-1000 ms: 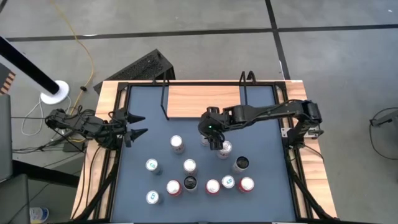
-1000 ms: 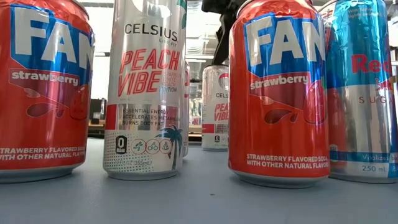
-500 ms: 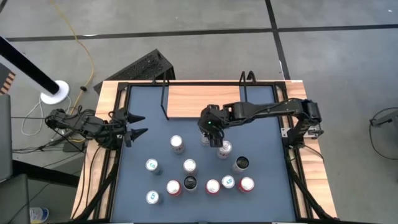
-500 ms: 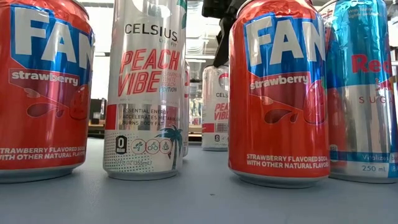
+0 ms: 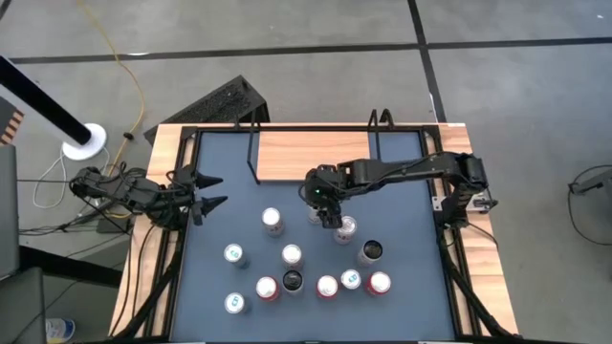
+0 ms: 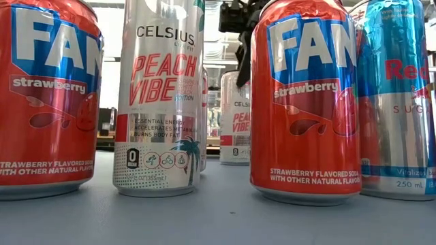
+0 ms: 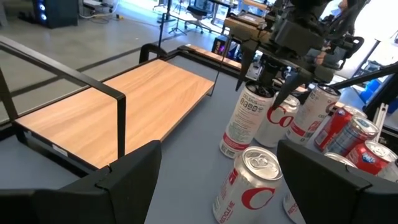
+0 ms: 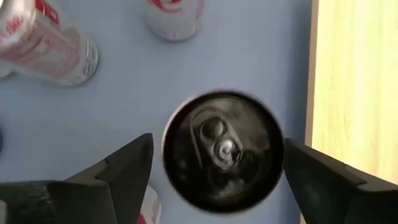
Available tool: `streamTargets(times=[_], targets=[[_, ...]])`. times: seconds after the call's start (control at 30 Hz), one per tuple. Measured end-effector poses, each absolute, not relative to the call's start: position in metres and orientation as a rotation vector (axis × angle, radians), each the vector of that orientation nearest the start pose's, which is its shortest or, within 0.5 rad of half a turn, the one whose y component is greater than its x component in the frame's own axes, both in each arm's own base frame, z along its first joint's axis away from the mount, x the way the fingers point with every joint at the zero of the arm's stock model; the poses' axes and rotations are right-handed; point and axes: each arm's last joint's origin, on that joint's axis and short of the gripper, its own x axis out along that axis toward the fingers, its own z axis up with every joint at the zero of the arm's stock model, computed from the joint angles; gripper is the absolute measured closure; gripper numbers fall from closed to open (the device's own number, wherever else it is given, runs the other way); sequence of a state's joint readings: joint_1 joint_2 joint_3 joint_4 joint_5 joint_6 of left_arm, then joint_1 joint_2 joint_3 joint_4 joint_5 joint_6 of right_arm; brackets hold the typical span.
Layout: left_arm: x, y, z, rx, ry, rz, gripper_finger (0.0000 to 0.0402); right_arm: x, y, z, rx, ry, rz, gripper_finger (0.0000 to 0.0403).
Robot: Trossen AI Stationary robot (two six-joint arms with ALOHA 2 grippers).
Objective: Place canned beverage on shelf
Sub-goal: Put the top white and pink soda can on the shelf
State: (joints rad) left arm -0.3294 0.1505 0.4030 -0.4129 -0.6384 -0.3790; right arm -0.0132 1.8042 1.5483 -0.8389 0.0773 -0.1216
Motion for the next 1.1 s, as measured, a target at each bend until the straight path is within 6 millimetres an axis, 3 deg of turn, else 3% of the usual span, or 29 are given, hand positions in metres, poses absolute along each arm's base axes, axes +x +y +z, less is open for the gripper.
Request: streamTargets(times=[0.43,0.63,1.1], targets=[[0.073,-0.007,0.248,-0.3,0.082,0.333,0.009,0.378,-0.011,0.271,-0.161,1.087,0.018,0.007],[0.073,-0.007,0.248,-0.3,0.082,0.333,0.009,0.384,-0.012,0.26,-0.158,1.11,0.026,0.007],[0.073,-0.007,0.248,-0.299,0.082,0.335,0.009,0.389,-0.012,0.257,-0.144,1.091,0.047,0.0075]])
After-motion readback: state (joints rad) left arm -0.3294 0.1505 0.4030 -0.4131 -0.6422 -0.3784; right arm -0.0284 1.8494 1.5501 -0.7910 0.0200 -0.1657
